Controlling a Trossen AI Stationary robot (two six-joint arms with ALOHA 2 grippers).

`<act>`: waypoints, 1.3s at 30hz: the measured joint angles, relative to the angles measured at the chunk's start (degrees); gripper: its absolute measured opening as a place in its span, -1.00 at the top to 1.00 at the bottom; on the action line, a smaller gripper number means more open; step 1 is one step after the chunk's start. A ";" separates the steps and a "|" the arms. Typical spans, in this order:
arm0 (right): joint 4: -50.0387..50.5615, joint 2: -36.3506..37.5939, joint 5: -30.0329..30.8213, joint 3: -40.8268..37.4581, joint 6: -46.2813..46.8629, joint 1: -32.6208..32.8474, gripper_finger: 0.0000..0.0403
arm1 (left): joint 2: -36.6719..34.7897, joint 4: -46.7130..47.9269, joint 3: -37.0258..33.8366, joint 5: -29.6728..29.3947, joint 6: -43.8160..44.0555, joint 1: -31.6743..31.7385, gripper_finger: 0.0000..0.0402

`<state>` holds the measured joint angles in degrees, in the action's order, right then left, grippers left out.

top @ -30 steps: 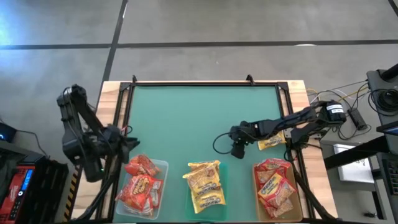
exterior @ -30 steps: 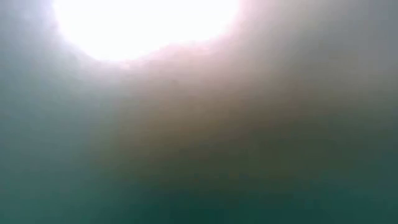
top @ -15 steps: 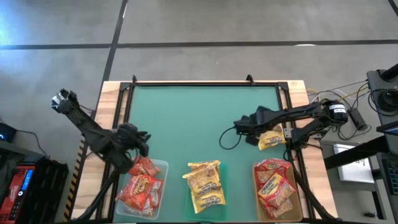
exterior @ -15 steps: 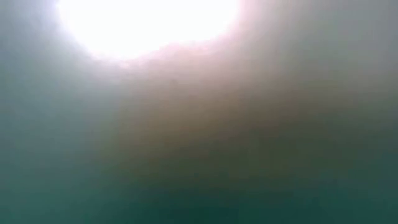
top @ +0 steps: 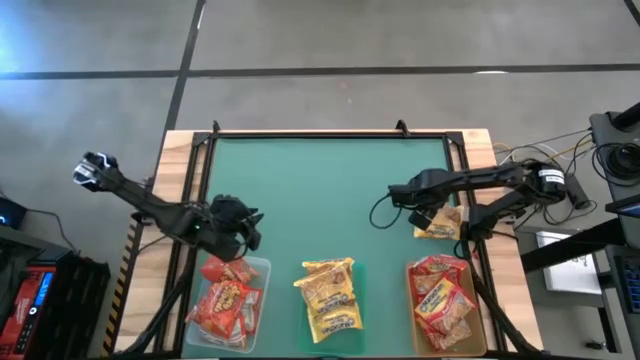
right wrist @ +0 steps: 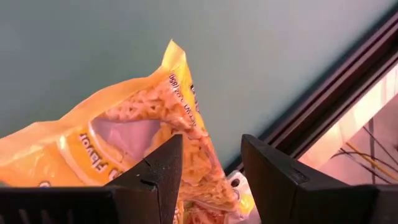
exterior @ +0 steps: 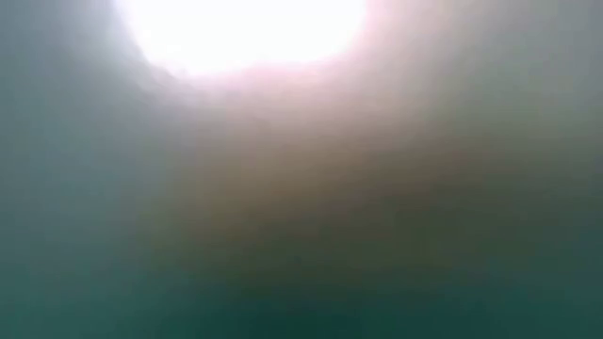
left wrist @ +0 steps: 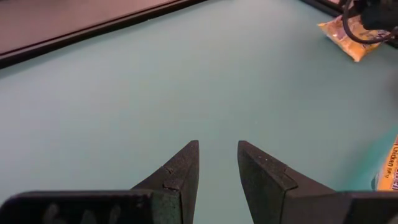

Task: Sort Maruchan noodles
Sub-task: Put the yellow noodle pack into the green bin

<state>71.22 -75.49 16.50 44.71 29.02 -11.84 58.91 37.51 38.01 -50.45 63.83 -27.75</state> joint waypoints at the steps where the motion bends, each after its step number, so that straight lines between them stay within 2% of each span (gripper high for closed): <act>1: -0.01 0.41 0.17 0.09 -0.53 0.00 0.23 | 0.31 -1.99 -0.67 -0.05 -1.20 0.45 0.53; 5: -0.93 2.20 6.76 1.29 -1.61 -0.17 0.23 | 1.75 -10.50 -4.24 -0.41 -3.98 3.00 0.53; 8: -1.02 3.32 7.35 2.06 1.32 -0.70 0.23 | 2.85 -16.39 -6.57 -0.12 -5.55 4.97 0.53; 15: 3.41 5.08 -8.29 2.16 5.71 -0.68 0.23 | 6.19 -19.48 -6.93 0.50 -8.01 7.15 0.53; 23: 13.95 5.41 -15.48 2.16 10.47 -0.04 0.23 | 11.07 -24.39 -6.87 2.01 -8.19 7.75 0.53; 33: 10.23 4.73 -24.08 0.51 10.61 2.95 0.23 | 11.74 -27.47 -6.87 2.00 -11.54 10.85 0.53; 39: 10.39 1.38 -24.53 0.52 10.05 3.74 0.23 | 11.13 -29.47 -6.87 3.64 -14.75 11.79 0.53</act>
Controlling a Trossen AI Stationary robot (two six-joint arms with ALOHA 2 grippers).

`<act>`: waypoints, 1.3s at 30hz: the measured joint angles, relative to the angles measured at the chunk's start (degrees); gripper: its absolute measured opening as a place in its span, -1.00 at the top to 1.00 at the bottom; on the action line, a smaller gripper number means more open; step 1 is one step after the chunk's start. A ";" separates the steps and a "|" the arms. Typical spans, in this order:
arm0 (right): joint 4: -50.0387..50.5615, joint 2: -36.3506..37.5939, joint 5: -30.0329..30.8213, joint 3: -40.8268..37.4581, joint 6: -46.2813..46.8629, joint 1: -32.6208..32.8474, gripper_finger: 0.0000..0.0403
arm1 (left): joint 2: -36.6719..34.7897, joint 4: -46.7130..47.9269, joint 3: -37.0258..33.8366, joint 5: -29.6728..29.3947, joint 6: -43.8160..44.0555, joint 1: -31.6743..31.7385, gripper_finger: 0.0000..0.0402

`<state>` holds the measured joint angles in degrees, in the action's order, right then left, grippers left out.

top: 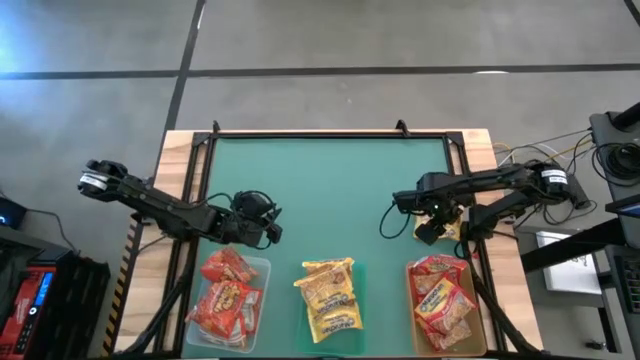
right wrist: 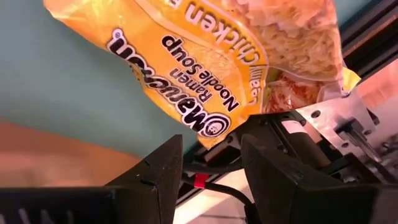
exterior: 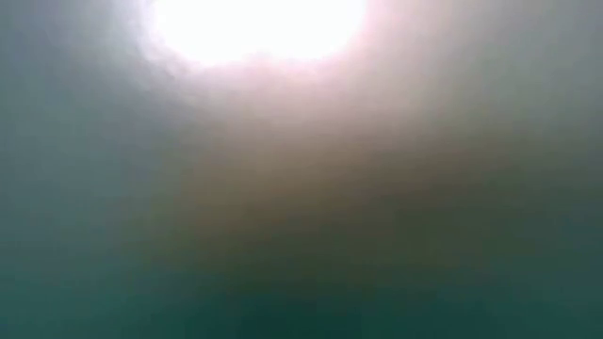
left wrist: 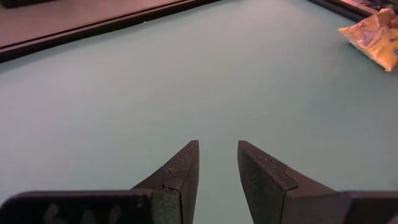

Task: Sort Maruchan noodles
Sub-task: Put the yellow noodle pack into the green bin

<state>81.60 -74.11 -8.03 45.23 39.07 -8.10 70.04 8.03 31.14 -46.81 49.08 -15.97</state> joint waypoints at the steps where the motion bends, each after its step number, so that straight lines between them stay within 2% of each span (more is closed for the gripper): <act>1: 0.00 -0.65 -0.04 0.04 -0.56 -0.02 0.23 | -0.02 -0.13 0.00 0.04 -0.39 0.00 0.53; 8: -6.97 -6.22 -4.58 0.28 -6.54 -0.02 0.23 | -0.04 -0.65 0.00 1.01 -0.66 0.00 0.53; 16: -14.11 -13.46 -4.63 0.28 -12.30 0.00 0.23 | -0.07 -1.62 0.01 2.01 -0.64 0.00 0.53; 23: -21.52 -16.34 -4.79 0.97 -16.18 0.00 0.23 | -0.07 -1.64 0.02 2.43 -0.63 0.13 0.53; 32: -29.32 -16.52 -3.96 8.38 -21.70 -0.02 0.23 | -0.13 -2.40 0.02 2.40 -0.63 0.33 0.53; 37: -42.95 -16.85 -3.99 13.08 -25.73 -0.02 0.23 | -0.17 -3.12 0.02 2.34 -0.63 0.35 0.53; 39: -45.40 -16.85 -4.44 15.20 -26.83 0.00 0.23 | -0.17 -3.12 0.02 2.38 -0.63 0.33 0.53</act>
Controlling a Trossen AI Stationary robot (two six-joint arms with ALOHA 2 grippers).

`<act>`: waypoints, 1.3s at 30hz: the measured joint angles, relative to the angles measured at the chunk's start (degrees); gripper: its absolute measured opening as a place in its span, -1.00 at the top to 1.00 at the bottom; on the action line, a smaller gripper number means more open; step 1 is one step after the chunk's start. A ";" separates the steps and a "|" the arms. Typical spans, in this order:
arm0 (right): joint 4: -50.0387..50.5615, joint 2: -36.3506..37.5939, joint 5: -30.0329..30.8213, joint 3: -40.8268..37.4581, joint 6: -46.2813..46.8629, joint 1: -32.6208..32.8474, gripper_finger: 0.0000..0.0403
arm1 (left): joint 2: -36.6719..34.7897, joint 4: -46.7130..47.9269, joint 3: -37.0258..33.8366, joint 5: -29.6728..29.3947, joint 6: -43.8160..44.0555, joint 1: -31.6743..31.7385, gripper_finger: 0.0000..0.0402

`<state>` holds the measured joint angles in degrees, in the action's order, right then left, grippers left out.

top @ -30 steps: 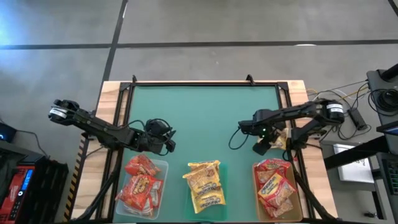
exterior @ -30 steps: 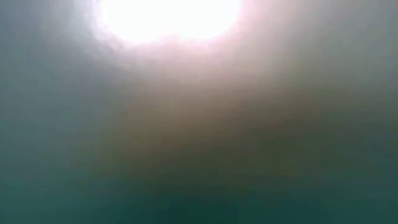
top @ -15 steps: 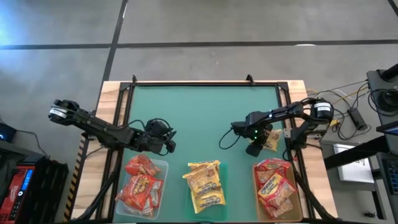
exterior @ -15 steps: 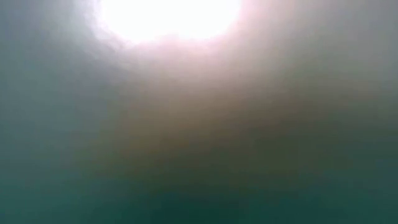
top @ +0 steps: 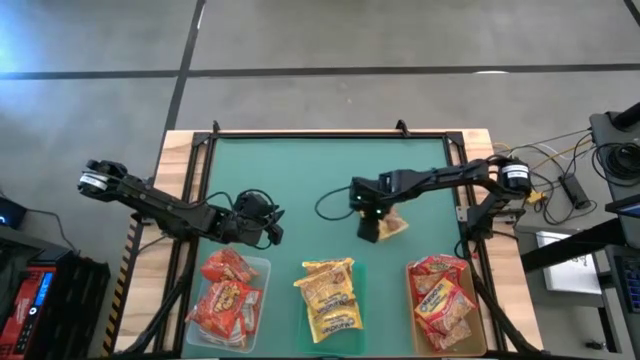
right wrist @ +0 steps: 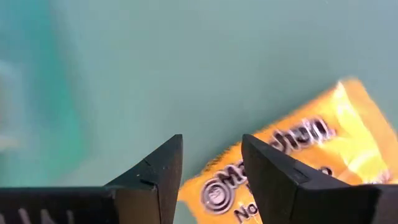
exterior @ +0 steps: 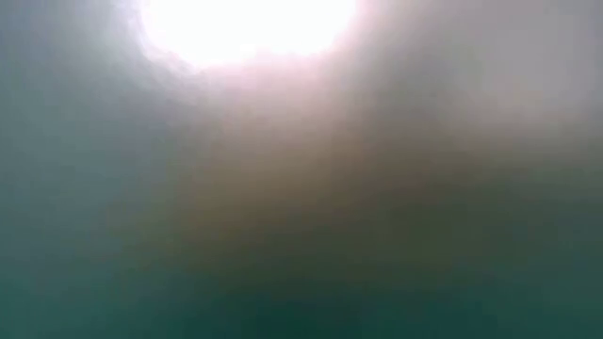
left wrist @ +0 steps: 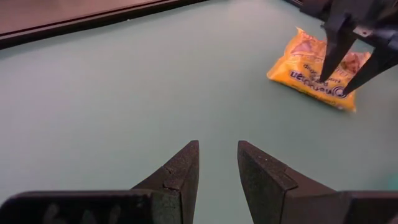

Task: Sort Maruchan noodles
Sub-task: Put the yellow noodle pack into the green bin

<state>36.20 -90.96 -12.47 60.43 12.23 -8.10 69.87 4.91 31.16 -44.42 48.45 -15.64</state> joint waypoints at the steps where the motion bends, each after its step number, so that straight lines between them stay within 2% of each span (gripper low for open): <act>1: 0.26 0.02 -0.54 1.51 -0.09 0.08 0.23 | 0.00 0.02 0.00 0.00 0.00 0.00 0.53; 6: 14.02 1.31 -1.22 9.10 -0.13 0.90 0.23 | 0.00 0.08 0.00 0.00 -0.02 0.00 0.53; 10: 24.22 2.01 -0.66 10.85 2.10 2.21 0.23 | 0.00 0.13 0.00 0.01 -0.87 0.00 0.53; 16: 31.61 1.90 8.02 7.36 4.81 2.98 0.23 | 0.00 0.00 0.00 0.54 -0.94 0.00 0.53; 23: 28.52 1.51 11.07 0.66 4.66 2.71 0.23 | 0.00 -2.19 0.02 2.09 -1.01 0.00 0.53; 31: 18.22 1.22 10.90 -3.86 3.97 2.71 0.23 | 0.00 -2.95 0.02 2.19 -1.01 0.00 0.53; 34: 13.32 1.22 9.73 -3.74 1.85 2.71 0.23 | 0.00 -3.73 0.02 2.55 -1.07 0.00 0.53; 39: -0.66 1.22 3.49 -2.63 -3.46 2.71 0.23 | 0.00 -6.48 0.02 2.67 -2.05 0.00 0.53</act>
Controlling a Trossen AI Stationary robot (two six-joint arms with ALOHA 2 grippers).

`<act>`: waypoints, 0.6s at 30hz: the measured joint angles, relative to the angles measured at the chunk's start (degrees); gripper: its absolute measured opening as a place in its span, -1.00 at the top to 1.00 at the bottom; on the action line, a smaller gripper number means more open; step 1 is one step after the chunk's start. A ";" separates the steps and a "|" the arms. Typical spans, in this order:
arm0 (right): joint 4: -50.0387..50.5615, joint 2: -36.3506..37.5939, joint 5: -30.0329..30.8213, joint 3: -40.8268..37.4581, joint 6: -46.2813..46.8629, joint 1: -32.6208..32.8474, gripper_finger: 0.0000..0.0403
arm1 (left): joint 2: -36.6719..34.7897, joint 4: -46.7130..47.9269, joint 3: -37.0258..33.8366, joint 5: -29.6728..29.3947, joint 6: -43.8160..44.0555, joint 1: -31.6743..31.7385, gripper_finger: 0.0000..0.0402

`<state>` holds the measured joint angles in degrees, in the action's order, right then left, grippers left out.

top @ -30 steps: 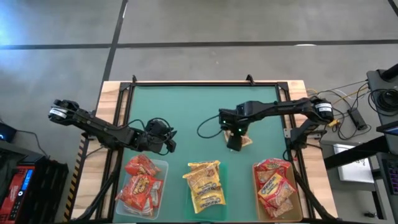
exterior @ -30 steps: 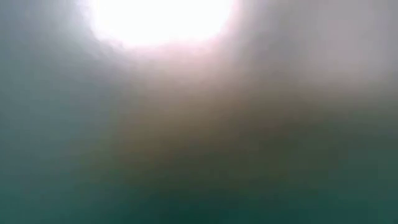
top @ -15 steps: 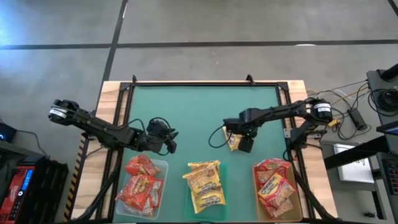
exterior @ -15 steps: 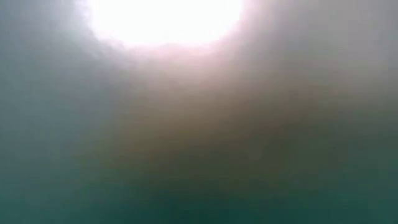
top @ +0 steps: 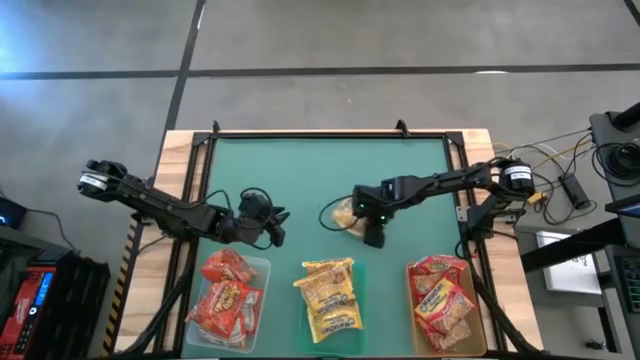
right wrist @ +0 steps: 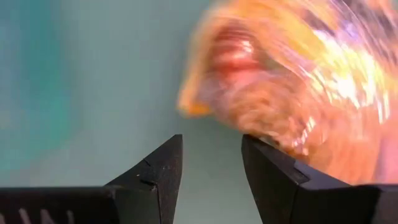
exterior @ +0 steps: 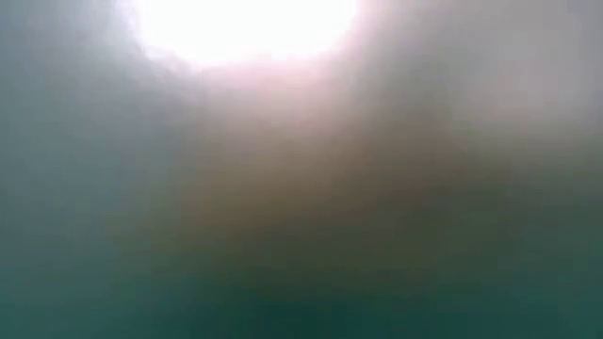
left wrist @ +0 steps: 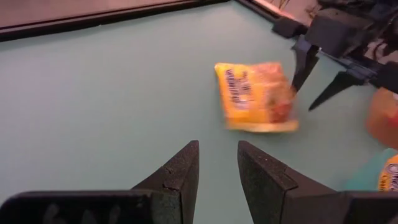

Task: Sort Maruchan noodles
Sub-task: Put the yellow noodle pack into the green bin

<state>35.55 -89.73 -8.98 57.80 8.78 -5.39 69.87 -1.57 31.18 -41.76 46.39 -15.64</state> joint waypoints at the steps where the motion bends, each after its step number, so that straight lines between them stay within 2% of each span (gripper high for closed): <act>1: -2.90 0.00 -1.36 0.31 -1.54 0.00 0.23 | 0.00 -0.68 0.00 0.08 -0.47 0.00 0.53; 3: -6.45 0.00 -4.06 1.67 -3.72 0.00 0.23 | 0.00 -1.69 0.00 0.30 -1.07 0.00 0.53; 5: -5.22 0.01 -5.56 4.11 -3.84 0.01 0.23 | 0.00 -2.13 0.00 0.85 -1.38 0.00 0.53; 10: 8.21 0.33 -5.98 8.99 -2.38 0.00 0.23 | 0.00 -2.11 0.00 0.95 -1.40 0.00 0.53; 12: 11.24 0.33 -5.91 8.68 -1.61 0.00 0.23 | 0.00 -2.16 0.00 0.94 -1.39 0.00 0.53; 18: 12.26 0.33 -4.51 3.52 1.81 0.70 0.23 | 0.00 -2.29 0.00 0.94 -1.39 0.00 0.53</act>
<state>47.80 -89.41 -13.50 61.32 10.59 -4.69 69.87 -3.86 31.18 -40.82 45.00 -15.64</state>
